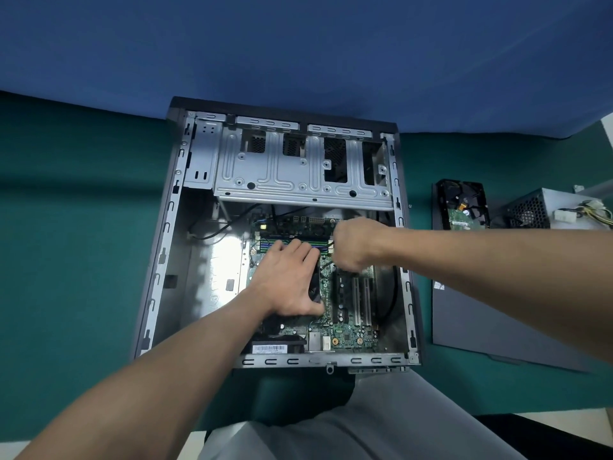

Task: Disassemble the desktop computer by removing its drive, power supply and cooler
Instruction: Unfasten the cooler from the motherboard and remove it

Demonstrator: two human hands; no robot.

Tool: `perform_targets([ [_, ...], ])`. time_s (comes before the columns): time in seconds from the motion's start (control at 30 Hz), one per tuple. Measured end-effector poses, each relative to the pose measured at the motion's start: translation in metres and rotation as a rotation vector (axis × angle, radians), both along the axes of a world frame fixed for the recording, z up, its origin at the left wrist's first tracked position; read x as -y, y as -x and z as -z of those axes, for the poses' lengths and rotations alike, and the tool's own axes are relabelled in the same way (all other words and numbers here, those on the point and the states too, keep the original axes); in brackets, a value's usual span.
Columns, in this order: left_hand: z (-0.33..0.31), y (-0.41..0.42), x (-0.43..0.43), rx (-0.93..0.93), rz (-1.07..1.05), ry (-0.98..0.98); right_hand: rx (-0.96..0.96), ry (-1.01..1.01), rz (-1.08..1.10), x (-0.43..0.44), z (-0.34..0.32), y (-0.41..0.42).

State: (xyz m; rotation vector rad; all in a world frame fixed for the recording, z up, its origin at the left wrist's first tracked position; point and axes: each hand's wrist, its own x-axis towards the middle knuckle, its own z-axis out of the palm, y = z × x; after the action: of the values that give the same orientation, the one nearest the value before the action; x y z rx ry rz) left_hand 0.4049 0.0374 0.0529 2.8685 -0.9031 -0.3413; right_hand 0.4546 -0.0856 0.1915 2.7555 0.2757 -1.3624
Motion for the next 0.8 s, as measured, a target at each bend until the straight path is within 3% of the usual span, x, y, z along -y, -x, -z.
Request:
perform_targets([
  [0.1, 0.000, 0.000, 0.001, -0.011, -0.008, -0.015, 0.250, 0.099, -0.686, 0.002, -0.009, 0.005],
  [0.17, 0.001, 0.000, 0.002, -0.023, -0.011, -0.021, 0.302, 0.058, -1.013, 0.004, -0.009, 0.006],
  [0.23, 0.001, 0.000, 0.002, -0.025, -0.016, -0.014, 0.290, -0.015, -0.988, 0.001, -0.009, 0.005],
  [0.3, 0.002, 0.000, 0.001, -0.018, -0.011, -0.003, 0.257, -0.125, -0.595, -0.002, -0.004, 0.002],
  [0.37, 0.001, 0.000, 0.000, -0.003, -0.007, -0.003, 0.129, -0.220, 0.033, -0.001, 0.003, -0.006],
  [0.43, 0.001, 0.000, 0.000, -0.003, -0.005, -0.001, -0.117, -0.230, 0.682, 0.004, 0.006, -0.014],
  [0.47, 0.001, 0.000, 0.000, -0.001, -0.006, 0.002, -0.231, -0.201, 0.836, 0.007, 0.006, -0.015],
  [0.5, 0.001, 0.000, 0.000, 0.000, -0.004, 0.003, -0.286, -0.169, 0.859, 0.010, 0.006, -0.015],
  [0.57, 0.000, 0.000, 0.000, -0.001, -0.005, 0.009, -0.254, -0.141, 0.729, 0.010, 0.006, -0.013],
  [0.63, 0.001, 0.000, 0.000, 0.000, -0.006, 0.016, -0.100, -0.120, 0.429, 0.007, 0.002, -0.009],
  [0.8, 0.001, 0.000, 0.001, -0.011, -0.008, 0.024, 0.258, 0.079, -0.782, 0.010, -0.007, 0.001],
])
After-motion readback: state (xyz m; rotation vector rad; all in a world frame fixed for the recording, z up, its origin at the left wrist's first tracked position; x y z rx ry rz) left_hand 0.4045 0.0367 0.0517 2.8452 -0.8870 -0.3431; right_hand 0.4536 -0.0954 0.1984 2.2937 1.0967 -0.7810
